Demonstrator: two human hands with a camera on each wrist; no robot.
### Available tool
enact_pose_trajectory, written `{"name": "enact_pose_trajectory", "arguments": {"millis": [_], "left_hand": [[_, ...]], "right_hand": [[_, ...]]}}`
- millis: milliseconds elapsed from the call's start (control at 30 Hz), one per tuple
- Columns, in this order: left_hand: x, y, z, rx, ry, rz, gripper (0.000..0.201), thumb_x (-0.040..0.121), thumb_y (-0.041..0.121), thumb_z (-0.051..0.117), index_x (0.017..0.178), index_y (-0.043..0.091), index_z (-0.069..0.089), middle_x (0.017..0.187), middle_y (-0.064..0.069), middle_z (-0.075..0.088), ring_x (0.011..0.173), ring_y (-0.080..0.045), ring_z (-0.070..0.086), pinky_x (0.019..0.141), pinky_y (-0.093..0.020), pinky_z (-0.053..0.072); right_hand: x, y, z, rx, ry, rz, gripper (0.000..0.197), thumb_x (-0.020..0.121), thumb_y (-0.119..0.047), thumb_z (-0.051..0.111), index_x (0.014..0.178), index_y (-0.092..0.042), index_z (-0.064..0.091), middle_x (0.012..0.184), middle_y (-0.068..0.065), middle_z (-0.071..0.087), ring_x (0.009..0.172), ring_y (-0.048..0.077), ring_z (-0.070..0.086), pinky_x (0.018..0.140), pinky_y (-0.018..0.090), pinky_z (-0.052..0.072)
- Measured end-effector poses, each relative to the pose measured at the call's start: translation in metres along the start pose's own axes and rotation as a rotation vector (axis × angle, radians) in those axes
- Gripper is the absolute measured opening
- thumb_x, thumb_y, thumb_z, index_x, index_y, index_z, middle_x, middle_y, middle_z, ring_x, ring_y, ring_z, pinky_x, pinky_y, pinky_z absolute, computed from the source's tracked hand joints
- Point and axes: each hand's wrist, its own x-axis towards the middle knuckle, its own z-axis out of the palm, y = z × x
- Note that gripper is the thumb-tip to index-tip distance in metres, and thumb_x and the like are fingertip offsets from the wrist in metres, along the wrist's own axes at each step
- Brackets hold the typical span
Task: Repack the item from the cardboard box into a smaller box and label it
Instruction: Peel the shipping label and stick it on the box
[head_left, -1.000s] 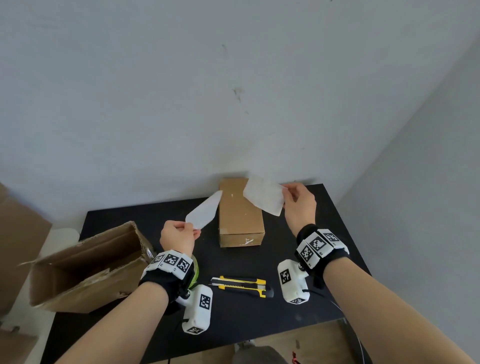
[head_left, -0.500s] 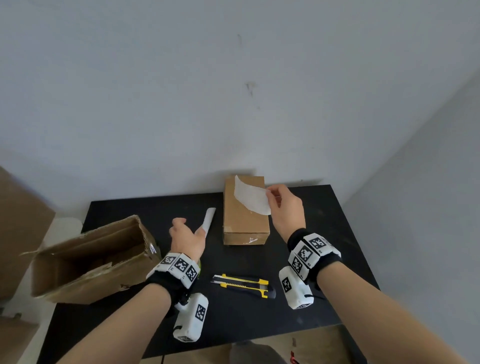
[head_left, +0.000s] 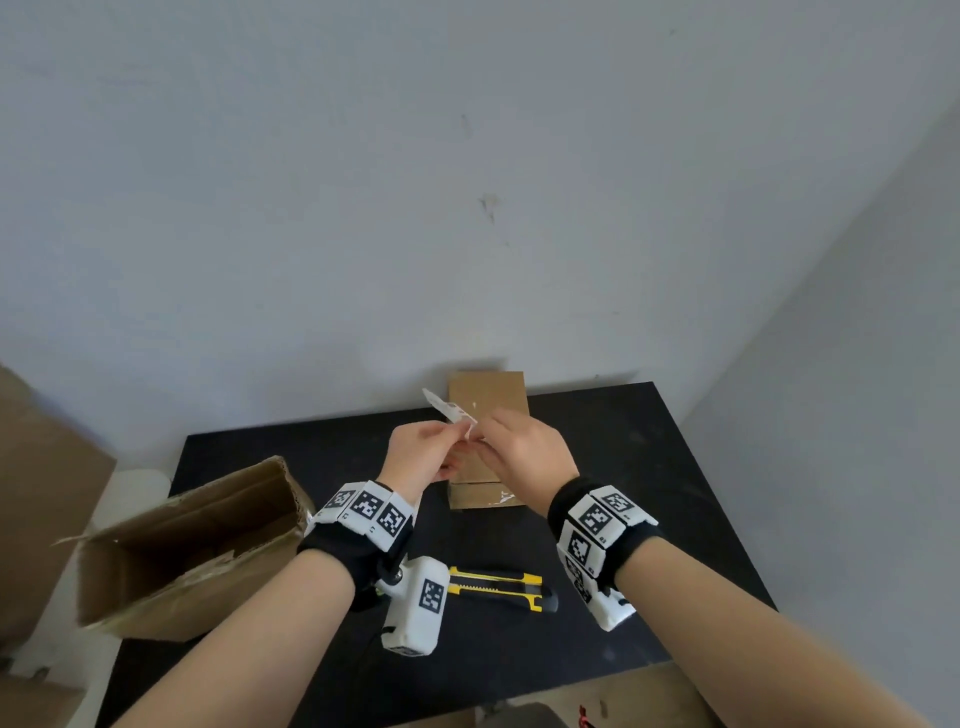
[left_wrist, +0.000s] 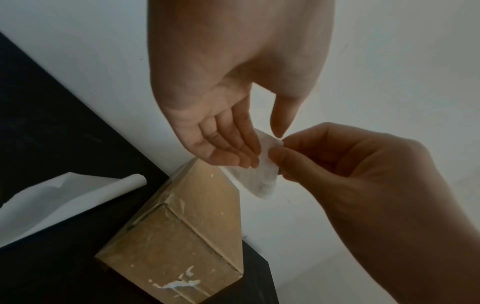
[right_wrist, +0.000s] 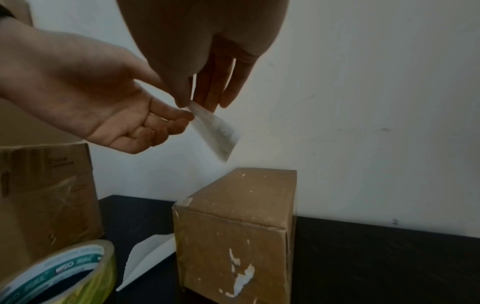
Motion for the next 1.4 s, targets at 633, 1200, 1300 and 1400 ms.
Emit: {"name": "enact_pose_trajectory", "arguments": {"millis": [633,1200,1300,1400], "left_hand": [[0.039,-0.009,-0.003,0.203,-0.093,0.056,0.023,0.081,-0.007,0.065,0.099,0.007,0.063,0.099,-0.012,0.069,0.088,-0.019,0.068,0.072,-0.022,0.057],[0.068,-0.031,0.014,0.538,-0.098,0.081,0.016,0.08,0.008,0.071,0.095,0.011,0.066,0.089,-0.002,0.071,0.073,-0.01,0.068,0.076,-0.028,0.056],[0.069,-0.034,0.018,0.596,-0.063,0.076,0.017,0.079,0.011,0.072,0.095,0.012,0.066,0.09,-0.001,0.07,0.073,-0.011,0.067,0.075,-0.029,0.055],[0.071,-0.035,0.021,0.652,-0.037,0.068,0.016,0.077,0.015,0.074,0.091,0.015,0.067,0.089,0.0,0.07,0.078,-0.014,0.067,0.078,-0.034,0.055]], "right_hand": [[-0.002,0.046,0.019,0.622,-0.141,0.869,0.028,0.084,-0.023,0.068,0.108,-0.016,0.056,0.099,0.002,0.067,0.089,0.012,0.062,0.079,0.024,0.05],[-0.011,0.07,0.045,0.583,-0.187,1.01,0.026,0.078,-0.017,0.074,0.094,-0.019,0.053,0.081,0.002,0.068,0.074,0.013,0.067,0.071,0.028,0.055],[-0.009,0.068,0.044,0.535,-0.208,1.007,0.028,0.078,-0.017,0.074,0.094,-0.019,0.051,0.082,0.001,0.067,0.078,0.013,0.065,0.074,0.029,0.055],[-0.007,0.067,0.04,0.518,-0.221,0.992,0.028,0.078,-0.014,0.073,0.093,-0.017,0.05,0.077,-0.002,0.063,0.074,0.011,0.063,0.069,0.024,0.052]]}}
